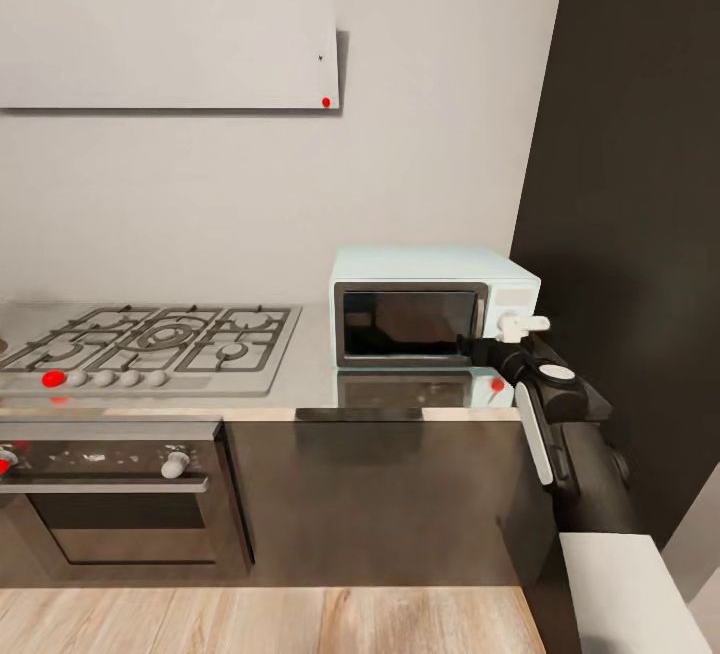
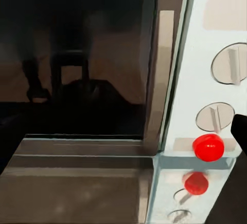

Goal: In the kitchen, take the popcorn bag from the countertop, put it into the microwave, and heat it until the popcorn is cooked so the cooked popcorn ends up inside the bag.

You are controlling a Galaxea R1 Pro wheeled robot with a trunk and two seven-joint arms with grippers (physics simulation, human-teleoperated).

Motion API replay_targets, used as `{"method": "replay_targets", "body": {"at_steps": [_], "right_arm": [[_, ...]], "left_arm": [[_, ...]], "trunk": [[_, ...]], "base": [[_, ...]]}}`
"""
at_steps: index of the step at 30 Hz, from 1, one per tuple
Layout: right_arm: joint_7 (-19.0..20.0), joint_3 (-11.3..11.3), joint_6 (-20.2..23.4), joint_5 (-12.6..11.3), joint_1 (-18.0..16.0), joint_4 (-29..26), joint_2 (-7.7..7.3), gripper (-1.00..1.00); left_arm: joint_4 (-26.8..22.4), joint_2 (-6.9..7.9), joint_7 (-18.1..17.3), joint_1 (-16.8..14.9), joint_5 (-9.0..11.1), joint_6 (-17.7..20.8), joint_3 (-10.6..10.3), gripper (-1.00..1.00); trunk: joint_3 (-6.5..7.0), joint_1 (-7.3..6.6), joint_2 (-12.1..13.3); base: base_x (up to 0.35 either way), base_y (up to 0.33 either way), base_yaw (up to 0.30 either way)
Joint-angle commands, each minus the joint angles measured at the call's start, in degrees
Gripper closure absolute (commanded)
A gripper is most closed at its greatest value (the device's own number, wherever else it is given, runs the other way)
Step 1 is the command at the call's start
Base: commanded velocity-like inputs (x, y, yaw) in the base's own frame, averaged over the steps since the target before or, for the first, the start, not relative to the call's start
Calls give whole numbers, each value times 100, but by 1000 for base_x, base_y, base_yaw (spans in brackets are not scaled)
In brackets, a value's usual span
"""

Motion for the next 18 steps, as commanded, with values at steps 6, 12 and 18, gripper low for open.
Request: {"method": "replay_targets", "body": {"at_steps": [6, 12, 18], "right_arm": [[30, 54, 25, 24, -4, -5, -12, -100], [12, 39, 25, 15, -4, 70, -14, -100], [-37, 27, 19, 19, -4, 83, -15, -100]], "left_arm": [[-13, -16, 1, 1, 27, -7, 2, -100], [-14, -12, 1, 1, 27, -7, 2, -100], [-14, -9, 1, 1, 27, -7, 2, -100]], "trunk": [[-5, 0, -3], [-5, 0, -3], [-5, 0, -3]], "base": [[0, 0, 0], [27, -78, 0], [5, -17, 0]]}}
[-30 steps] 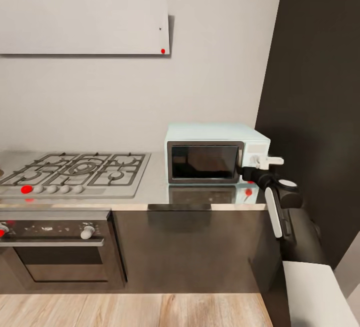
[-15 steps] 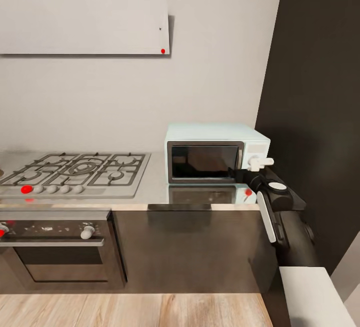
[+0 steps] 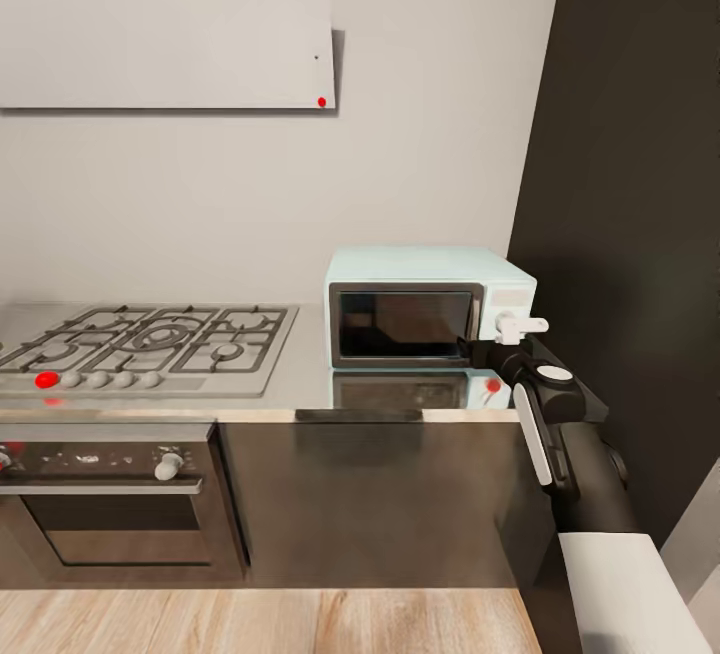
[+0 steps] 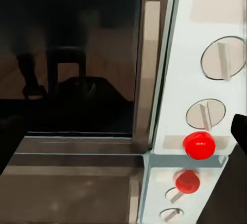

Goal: In the kitchen, take the popcorn bag from the countertop, put it into the microwave, and heat it until the popcorn is cooked so the cooked popcorn ends up inside the bag.

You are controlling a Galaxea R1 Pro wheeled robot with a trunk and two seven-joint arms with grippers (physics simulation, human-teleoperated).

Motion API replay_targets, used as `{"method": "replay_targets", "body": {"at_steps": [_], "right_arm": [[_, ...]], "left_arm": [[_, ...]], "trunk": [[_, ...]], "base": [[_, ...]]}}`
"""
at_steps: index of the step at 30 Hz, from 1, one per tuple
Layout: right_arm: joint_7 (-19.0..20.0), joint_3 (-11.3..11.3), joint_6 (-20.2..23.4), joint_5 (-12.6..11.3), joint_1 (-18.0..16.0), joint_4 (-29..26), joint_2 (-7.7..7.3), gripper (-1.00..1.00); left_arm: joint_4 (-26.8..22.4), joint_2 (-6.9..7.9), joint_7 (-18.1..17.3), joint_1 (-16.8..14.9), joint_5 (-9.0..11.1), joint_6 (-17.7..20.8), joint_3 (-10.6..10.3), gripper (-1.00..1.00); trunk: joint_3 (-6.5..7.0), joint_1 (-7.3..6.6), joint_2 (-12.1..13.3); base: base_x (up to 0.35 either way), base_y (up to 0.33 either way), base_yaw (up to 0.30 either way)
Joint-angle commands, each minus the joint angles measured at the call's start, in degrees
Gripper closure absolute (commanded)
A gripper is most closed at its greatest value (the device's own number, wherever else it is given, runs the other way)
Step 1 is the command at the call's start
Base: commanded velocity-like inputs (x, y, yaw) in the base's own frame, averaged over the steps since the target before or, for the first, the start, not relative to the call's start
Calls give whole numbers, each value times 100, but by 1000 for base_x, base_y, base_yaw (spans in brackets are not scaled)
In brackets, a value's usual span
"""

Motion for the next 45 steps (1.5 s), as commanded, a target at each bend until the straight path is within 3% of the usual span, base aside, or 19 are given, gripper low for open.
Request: {"method": "replay_targets", "body": {"at_steps": [1, 15, 22, 45], "right_arm": [[21, -7, 28, 30, -4, -7, -1, -100], [-77, -10, 26, 40, -4, -6, 15, -100], [-638, 6, 46, 16, -4, -3, 42, -100], [-623, 16, 18, 19, -4, 113, 28, -100]], "left_arm": [[-6, -2, -2, 1, 23, -7, 1, -100], [-6, -8, 1, 1, 23, -7, 1, -100], [-6, -9, 5, 1, 23, -7, 1, -100], [-6, -2, 0, 1, 23, -7, 1, -100]], "trunk": [[-5, 0, -3], [-5, 0, -3], [-5, 0, -3], [-5, 0, -3]], "base": [[19, -7, 0], [34, -25, 0], [0, 0, 0], [112, 52, 0]]}}
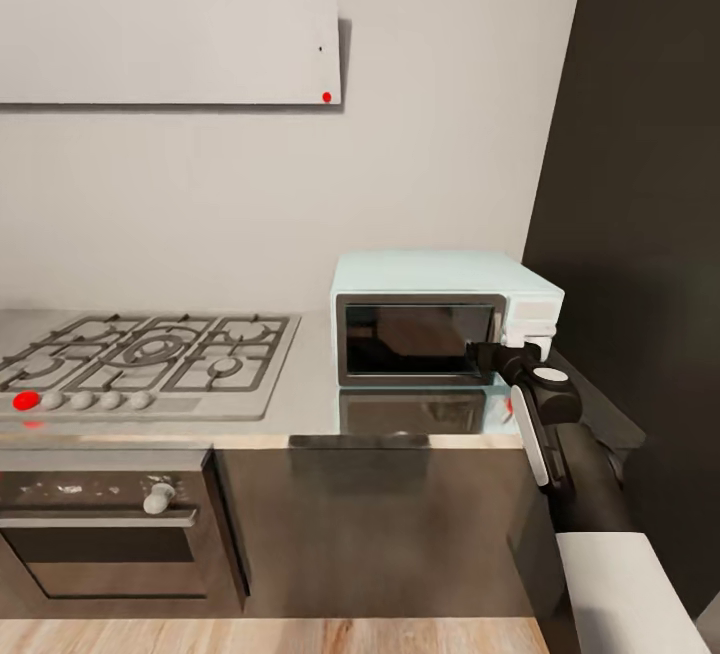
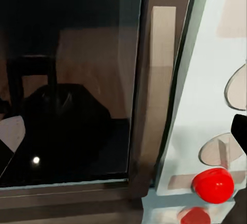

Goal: In the kitchen, take the popcorn bag from the countertop, put it into the microwave, and heat it until the popcorn is cooked so the cooked popcorn ends up inside the bag.

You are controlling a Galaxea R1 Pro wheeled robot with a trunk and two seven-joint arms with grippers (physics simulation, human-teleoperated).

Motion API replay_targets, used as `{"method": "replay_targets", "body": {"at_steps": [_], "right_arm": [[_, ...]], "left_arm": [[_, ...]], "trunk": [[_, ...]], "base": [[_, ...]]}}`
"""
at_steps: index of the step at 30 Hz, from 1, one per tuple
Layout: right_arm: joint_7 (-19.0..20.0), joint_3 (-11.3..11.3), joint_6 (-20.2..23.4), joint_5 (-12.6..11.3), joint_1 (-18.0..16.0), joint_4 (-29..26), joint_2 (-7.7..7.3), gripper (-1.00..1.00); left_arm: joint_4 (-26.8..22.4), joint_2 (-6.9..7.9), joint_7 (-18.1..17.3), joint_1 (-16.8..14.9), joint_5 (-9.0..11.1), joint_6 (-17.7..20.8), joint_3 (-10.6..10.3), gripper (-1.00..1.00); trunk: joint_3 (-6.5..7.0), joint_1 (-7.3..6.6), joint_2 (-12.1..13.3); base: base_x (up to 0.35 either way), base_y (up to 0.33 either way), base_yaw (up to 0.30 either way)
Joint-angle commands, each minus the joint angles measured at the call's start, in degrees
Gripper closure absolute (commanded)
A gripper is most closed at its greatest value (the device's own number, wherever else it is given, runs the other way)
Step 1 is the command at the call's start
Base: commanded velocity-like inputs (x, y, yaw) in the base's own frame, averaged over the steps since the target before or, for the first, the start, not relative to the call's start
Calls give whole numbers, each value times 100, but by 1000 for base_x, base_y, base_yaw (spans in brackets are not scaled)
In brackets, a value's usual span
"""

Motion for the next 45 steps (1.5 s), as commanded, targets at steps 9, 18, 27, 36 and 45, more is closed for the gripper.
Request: {"method": "replay_targets", "body": {"at_steps": [9, 18, 27, 36, 45], "right_arm": [[4, 1, 32, 38, -4, -3, -9, -100], [-4, -7, 38, 22, -4, 14, -11, -100], [-21, -7, 32, 52, -4, 164, -22, -100], [-31, -13, 32, 42, -4, 173, -38, -100], [-31, -7, 32, 46, -4, 174, -29, -100]], "left_arm": [[-6, 1, -3, 1, 32, -7, 1, -100], [-6, 1, -1, 1, 32, -7, 1, -100], [-6, 1, -1, 1, 32, -7, 1, -100], [-6, 1, 4, 1, 32, -7, 1, -100], [-6, 8, 6, 1, 36, -7, 1, -100]], "trunk": [[-5, 2, -3], [-5, 2, -3], [-5, 2, -3], [-5, 2, -3], [-5, 2, -3]], "base": [[108, -64, 0], [1, -3, 0], [0, -17, 0], [0, 0, 0], [31, 0, 0]]}}
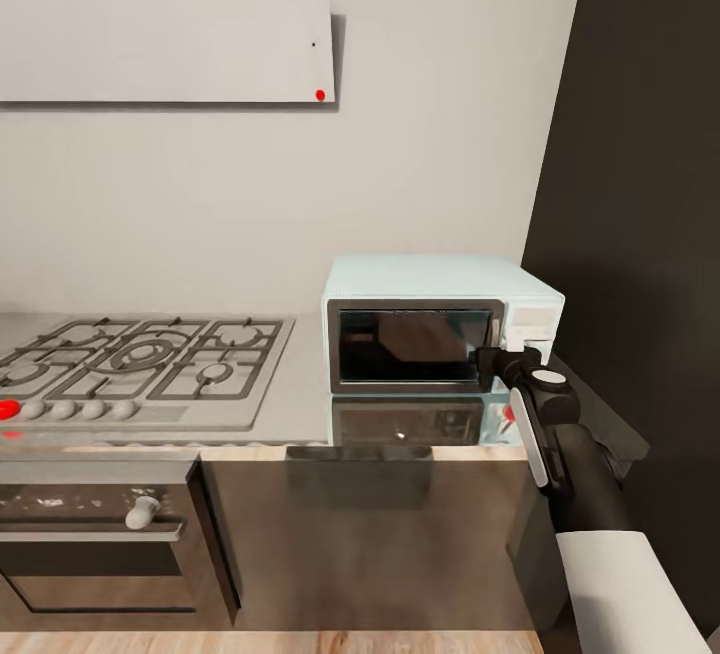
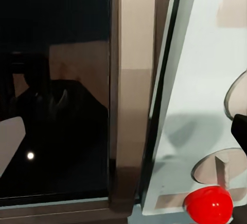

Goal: In the kitchen, take the popcorn bag from the countertop, put it into the microwave, and heat it until the popcorn is cooked so the cooked popcorn ends up inside the bag.

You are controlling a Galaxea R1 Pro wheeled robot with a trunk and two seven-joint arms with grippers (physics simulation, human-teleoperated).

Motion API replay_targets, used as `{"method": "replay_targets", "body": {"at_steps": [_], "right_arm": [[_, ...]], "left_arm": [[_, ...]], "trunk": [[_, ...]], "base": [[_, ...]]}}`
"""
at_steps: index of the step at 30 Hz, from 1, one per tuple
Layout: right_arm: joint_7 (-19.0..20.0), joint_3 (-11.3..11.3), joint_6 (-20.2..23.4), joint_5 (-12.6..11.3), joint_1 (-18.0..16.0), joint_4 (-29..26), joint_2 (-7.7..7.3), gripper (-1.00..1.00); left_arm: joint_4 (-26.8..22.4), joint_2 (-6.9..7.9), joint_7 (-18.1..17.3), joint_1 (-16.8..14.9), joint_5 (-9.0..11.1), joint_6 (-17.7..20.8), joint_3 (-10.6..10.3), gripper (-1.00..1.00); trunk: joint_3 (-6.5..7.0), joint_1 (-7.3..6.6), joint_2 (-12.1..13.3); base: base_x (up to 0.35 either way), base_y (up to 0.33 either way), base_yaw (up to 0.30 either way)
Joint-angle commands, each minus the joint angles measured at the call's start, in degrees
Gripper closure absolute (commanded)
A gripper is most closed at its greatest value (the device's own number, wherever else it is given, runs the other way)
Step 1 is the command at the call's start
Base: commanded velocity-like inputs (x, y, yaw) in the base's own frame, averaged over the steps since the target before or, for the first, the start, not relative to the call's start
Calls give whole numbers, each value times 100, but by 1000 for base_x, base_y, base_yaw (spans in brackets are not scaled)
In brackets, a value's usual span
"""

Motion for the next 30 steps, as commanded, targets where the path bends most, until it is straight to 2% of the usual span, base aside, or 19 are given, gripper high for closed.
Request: {"method": "replay_targets", "body": {"at_steps": [1, 7, 8, 30], "right_arm": [[-2, 5, 33, 27, -4, -6, -5, -100], [-4, 0, 33, 44, -4, -6, -2, -100], [-5, -1, 33, 41, -4, -6, -2, 100], [-12, 7, 41, 19, -4, -6, -11, 100]], "left_arm": [[-6, -4, -1, 1, 23, -8, 1, -100], [-6, -7, -1, 1, 24, -7, 1, -100], [-6, -7, -1, 1, 23, -7, 1, -100], [-6, -11, -1, 1, 21, -10, 9, -100]], "trunk": [[-5, 0, -3], [-5, 0, -3], [-5, 0, -3], [-5, 0, -3]], "base": [[12, 0, 0], [2, 0, 0], [0, 0, 0], [0, 0, 0]]}}
